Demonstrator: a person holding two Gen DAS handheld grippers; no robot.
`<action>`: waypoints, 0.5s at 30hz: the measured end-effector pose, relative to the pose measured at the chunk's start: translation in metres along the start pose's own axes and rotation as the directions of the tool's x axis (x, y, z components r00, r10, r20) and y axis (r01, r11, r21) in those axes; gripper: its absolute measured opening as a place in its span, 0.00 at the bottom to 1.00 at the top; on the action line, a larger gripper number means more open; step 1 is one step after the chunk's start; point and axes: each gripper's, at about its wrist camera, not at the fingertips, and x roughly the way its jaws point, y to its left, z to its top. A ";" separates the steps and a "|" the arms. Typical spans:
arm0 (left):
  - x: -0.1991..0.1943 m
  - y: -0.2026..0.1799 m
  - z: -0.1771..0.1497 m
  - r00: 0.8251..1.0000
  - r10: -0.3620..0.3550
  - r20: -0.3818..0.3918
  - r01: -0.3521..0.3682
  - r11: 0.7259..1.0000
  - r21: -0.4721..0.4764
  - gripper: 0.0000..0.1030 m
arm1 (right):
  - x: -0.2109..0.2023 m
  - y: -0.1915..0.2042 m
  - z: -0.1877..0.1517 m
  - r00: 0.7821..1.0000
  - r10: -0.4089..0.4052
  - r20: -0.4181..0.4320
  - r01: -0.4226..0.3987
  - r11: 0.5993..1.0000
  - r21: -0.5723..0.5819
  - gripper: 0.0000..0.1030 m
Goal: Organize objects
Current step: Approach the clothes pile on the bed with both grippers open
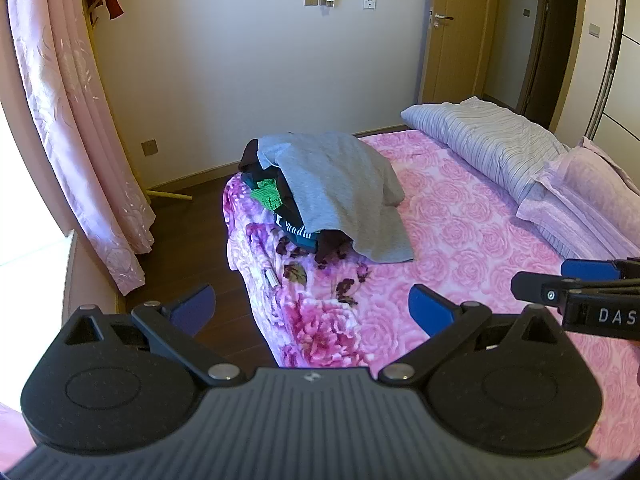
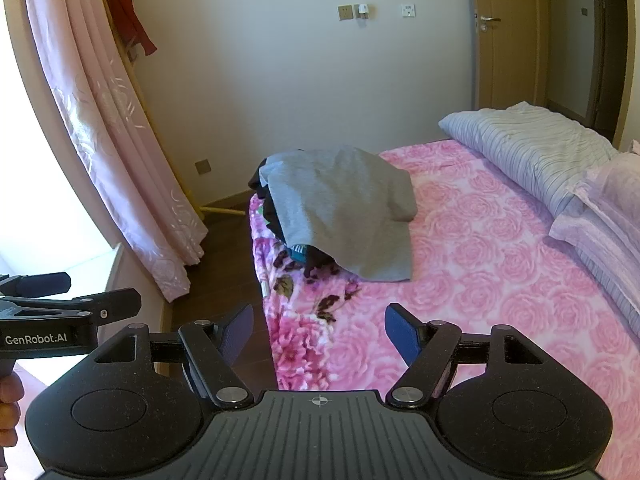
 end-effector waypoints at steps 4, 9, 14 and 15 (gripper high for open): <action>0.001 0.000 0.000 1.000 -0.002 0.000 0.002 1.000 0.002 0.99 | 0.000 0.000 0.000 1.000 0.001 -0.001 -0.001 1.000 0.001 0.68; 0.005 -0.001 -0.003 1.000 -0.002 -0.001 0.002 1.000 0.002 0.99 | -0.001 -0.001 0.001 1.000 0.001 -0.003 -0.001 1.000 0.003 0.68; 0.006 -0.001 -0.003 1.000 -0.003 -0.003 0.003 1.000 0.004 0.99 | 0.008 -0.010 -0.001 1.000 0.004 -0.006 -0.004 1.000 0.007 0.68; 0.007 -0.001 -0.003 1.000 -0.003 -0.003 0.003 1.000 0.005 0.99 | 0.009 -0.011 -0.001 1.000 0.006 -0.006 -0.006 1.000 0.007 0.68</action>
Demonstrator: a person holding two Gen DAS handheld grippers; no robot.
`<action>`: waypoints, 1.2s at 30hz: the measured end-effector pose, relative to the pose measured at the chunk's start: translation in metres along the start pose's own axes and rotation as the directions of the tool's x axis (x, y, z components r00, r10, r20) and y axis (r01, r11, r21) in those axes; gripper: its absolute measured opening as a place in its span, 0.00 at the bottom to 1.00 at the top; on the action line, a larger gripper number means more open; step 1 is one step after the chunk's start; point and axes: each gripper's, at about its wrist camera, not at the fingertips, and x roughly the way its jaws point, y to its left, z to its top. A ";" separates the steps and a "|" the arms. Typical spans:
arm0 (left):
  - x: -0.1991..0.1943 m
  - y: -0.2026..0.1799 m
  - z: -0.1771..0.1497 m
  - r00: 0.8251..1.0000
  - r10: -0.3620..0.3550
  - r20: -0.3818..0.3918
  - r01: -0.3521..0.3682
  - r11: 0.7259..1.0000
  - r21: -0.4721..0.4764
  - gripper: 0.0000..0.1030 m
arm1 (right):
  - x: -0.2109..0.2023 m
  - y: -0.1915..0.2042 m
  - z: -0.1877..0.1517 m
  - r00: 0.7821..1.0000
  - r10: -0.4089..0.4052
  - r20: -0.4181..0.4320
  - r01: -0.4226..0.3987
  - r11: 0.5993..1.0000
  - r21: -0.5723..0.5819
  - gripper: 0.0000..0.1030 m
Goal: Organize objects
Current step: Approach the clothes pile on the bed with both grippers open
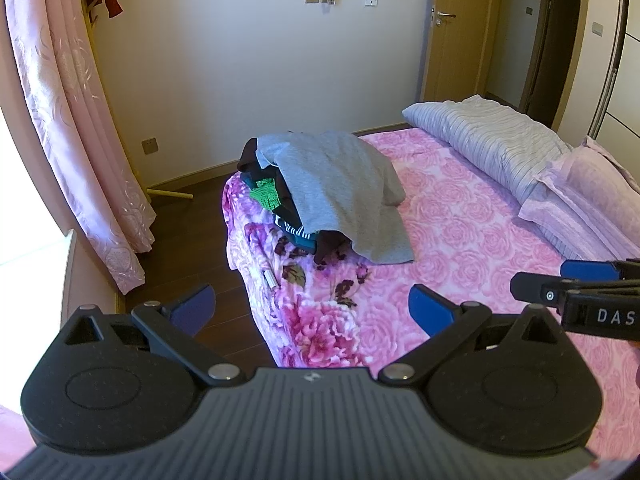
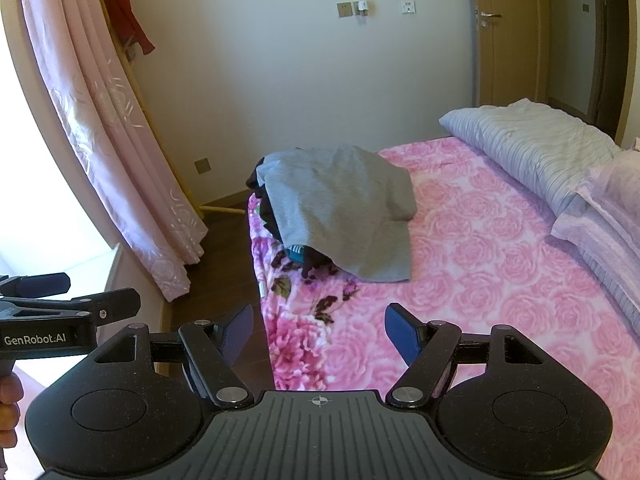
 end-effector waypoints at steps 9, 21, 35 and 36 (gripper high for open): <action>0.002 0.000 0.000 1.000 -0.003 -0.003 0.003 1.000 0.002 0.99 | 0.005 -0.007 0.002 1.000 0.004 -0.005 -0.004 1.000 0.003 0.68; 0.014 -0.011 -0.004 1.000 0.001 -0.016 -0.001 1.000 0.015 0.99 | 0.011 -0.019 0.005 1.000 0.011 -0.014 -0.010 1.000 0.023 0.68; 0.017 -0.014 0.003 0.999 -0.018 -0.033 0.019 0.999 0.035 0.99 | 0.018 -0.026 0.010 0.999 0.006 -0.032 -0.005 0.999 0.042 0.68; 0.016 -0.014 0.003 0.999 -0.021 -0.033 0.023 0.999 0.037 0.99 | 0.018 -0.025 0.010 0.999 0.006 -0.031 -0.005 0.999 0.043 0.68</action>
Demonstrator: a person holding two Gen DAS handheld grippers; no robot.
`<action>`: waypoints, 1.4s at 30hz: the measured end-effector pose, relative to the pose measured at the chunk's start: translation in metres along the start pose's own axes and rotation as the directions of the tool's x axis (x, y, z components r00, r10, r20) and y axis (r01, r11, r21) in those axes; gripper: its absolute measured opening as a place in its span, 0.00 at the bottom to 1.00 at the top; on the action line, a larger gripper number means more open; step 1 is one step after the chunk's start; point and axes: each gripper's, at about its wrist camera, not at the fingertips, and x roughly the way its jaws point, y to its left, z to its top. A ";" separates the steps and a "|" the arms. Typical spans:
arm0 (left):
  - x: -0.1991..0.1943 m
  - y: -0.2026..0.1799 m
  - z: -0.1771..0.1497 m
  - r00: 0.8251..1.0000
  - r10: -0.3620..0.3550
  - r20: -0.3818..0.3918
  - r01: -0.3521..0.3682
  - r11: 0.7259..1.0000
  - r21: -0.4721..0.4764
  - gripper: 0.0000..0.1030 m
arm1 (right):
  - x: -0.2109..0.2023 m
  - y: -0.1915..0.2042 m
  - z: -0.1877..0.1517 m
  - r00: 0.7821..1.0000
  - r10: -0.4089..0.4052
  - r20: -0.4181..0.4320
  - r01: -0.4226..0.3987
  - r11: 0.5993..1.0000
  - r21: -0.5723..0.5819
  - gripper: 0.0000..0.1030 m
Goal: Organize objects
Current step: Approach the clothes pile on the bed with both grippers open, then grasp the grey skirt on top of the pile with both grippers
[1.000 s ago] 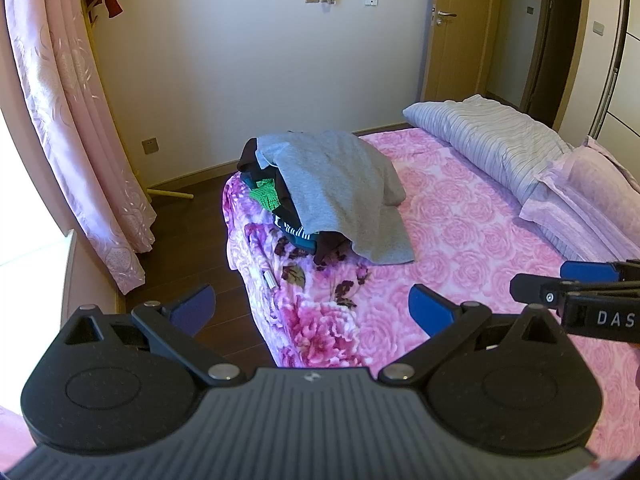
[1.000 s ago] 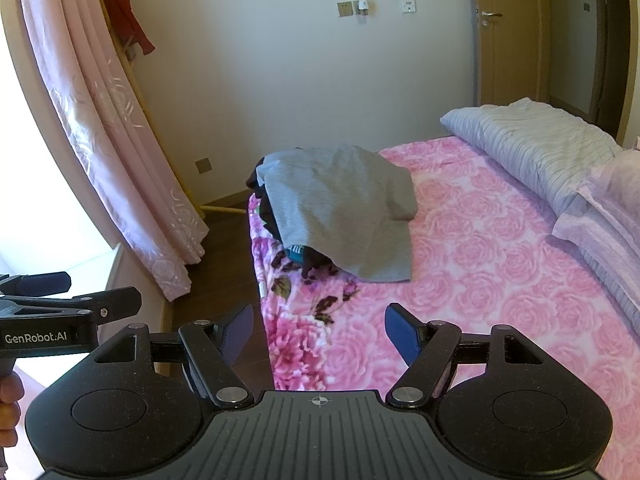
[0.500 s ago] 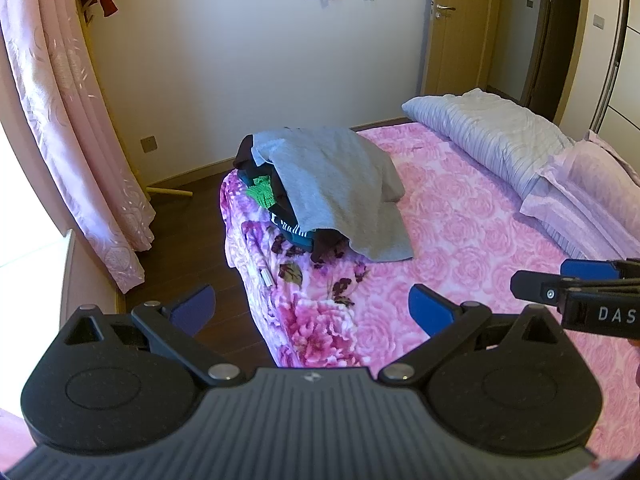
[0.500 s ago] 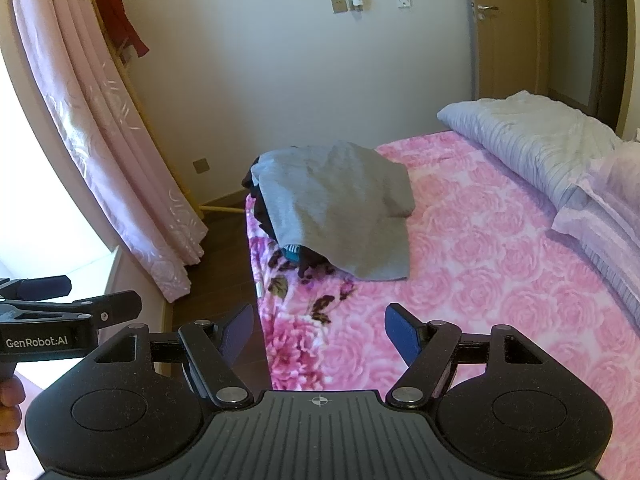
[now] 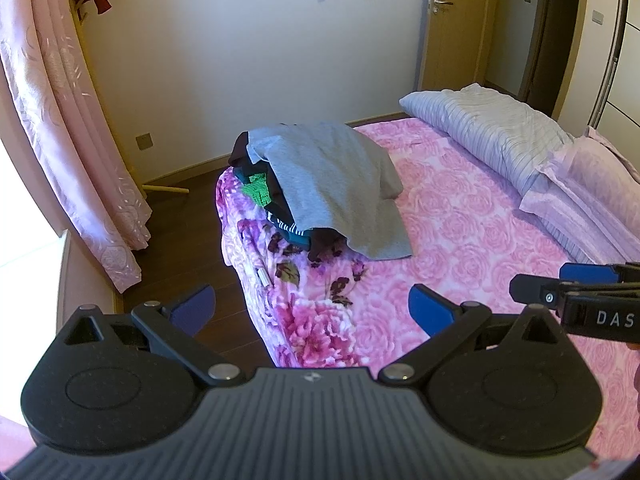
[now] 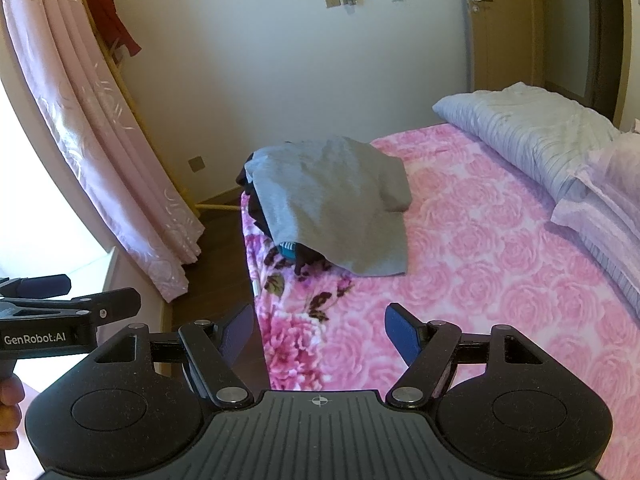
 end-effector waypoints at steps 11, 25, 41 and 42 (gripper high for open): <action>0.011 -0.004 0.009 1.000 -0.014 -0.017 0.014 1.000 0.020 0.99 | 0.011 -0.004 0.005 1.000 -0.009 -0.012 0.009 1.000 0.016 0.68; 0.078 0.014 0.052 0.996 -0.063 -0.069 0.067 0.996 0.052 0.99 | 0.065 -0.018 0.033 0.999 -0.019 -0.032 0.022 0.996 0.087 0.68; 0.241 0.076 0.163 0.979 -0.164 -0.120 0.170 0.984 0.043 0.99 | 0.209 -0.054 0.120 0.996 -0.040 -0.074 0.061 0.953 0.296 0.68; 0.253 0.078 0.171 0.978 -0.172 -0.121 0.178 0.983 0.045 0.99 | 0.220 -0.056 0.126 0.996 -0.038 -0.075 0.060 0.949 0.311 0.68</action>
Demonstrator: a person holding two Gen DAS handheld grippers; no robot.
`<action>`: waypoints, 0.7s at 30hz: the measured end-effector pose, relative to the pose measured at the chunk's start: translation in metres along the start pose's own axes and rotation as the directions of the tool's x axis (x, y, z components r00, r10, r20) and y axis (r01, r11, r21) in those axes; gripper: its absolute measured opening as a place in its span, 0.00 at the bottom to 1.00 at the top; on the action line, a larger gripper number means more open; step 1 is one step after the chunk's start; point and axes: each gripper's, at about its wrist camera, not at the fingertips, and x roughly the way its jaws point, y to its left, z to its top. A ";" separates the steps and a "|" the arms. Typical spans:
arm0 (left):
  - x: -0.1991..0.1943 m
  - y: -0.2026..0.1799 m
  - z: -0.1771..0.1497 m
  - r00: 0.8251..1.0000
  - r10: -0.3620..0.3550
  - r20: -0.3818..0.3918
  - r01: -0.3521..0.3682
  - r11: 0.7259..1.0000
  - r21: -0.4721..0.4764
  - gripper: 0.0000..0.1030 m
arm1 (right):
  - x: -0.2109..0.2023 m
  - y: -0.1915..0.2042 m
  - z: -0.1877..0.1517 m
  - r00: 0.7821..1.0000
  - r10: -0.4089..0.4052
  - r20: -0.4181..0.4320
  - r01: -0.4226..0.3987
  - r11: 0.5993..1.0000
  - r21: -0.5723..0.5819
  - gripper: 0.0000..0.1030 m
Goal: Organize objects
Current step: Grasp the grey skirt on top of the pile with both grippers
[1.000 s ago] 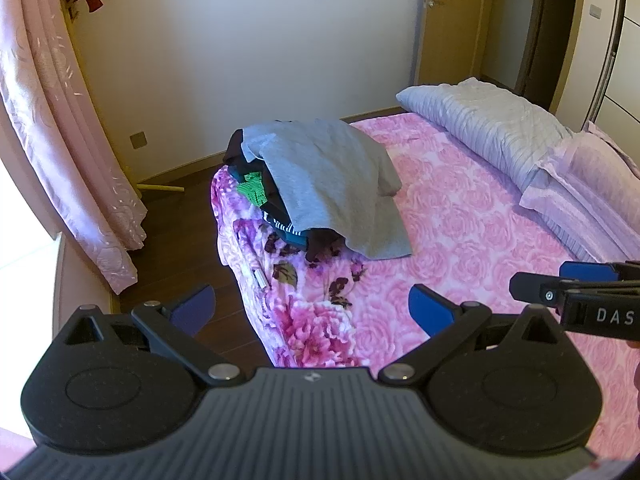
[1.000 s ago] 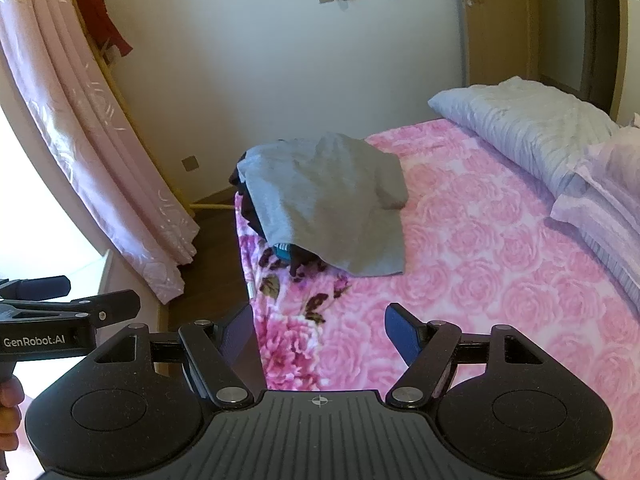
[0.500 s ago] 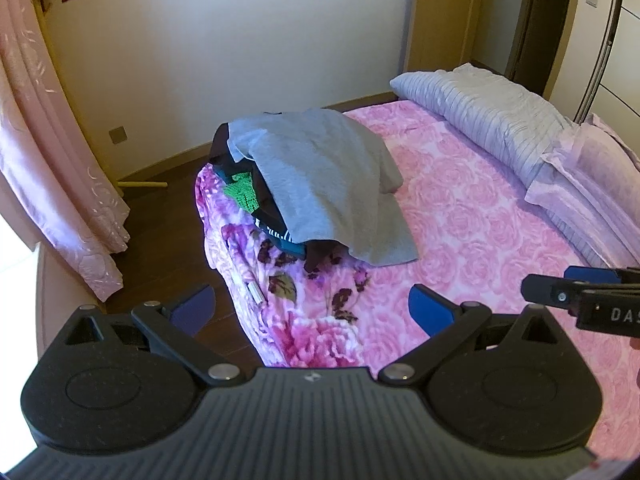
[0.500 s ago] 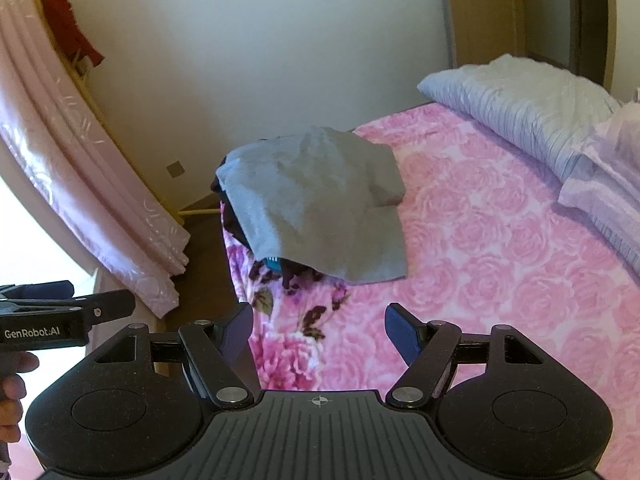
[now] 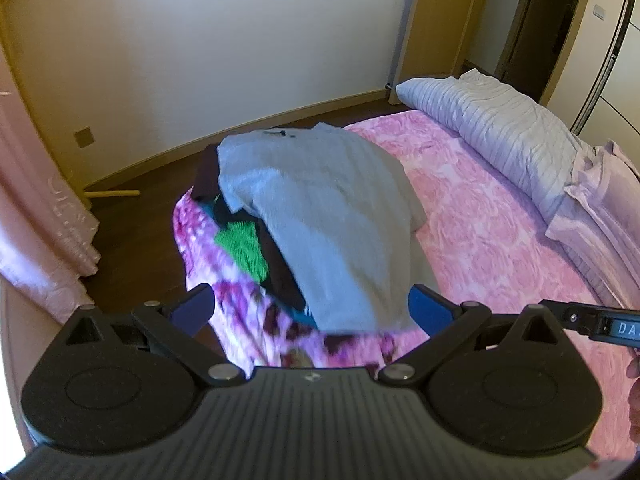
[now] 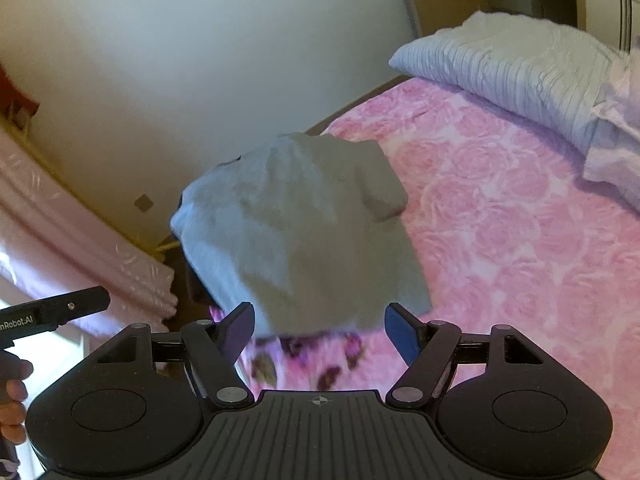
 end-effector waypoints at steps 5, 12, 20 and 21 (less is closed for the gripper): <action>0.058 0.022 0.043 0.999 -0.031 -0.031 0.031 1.000 0.002 0.97 | 0.055 -0.001 0.030 1.000 0.015 -0.018 -0.014 0.997 0.078 0.67; 0.134 0.048 0.084 0.996 -0.073 -0.056 0.072 0.997 -0.013 0.95 | 0.125 -0.015 0.056 1.000 0.015 -0.018 -0.011 0.982 0.191 0.67; 0.207 0.078 0.107 0.989 -0.085 -0.119 0.075 0.994 -0.083 0.95 | 0.195 -0.040 0.082 0.999 0.050 -0.001 -0.047 0.941 0.335 0.68; 0.214 0.081 0.108 0.988 -0.084 -0.126 0.073 0.993 -0.091 0.95 | 0.207 -0.043 0.083 0.998 0.055 -0.001 -0.051 0.932 0.358 0.68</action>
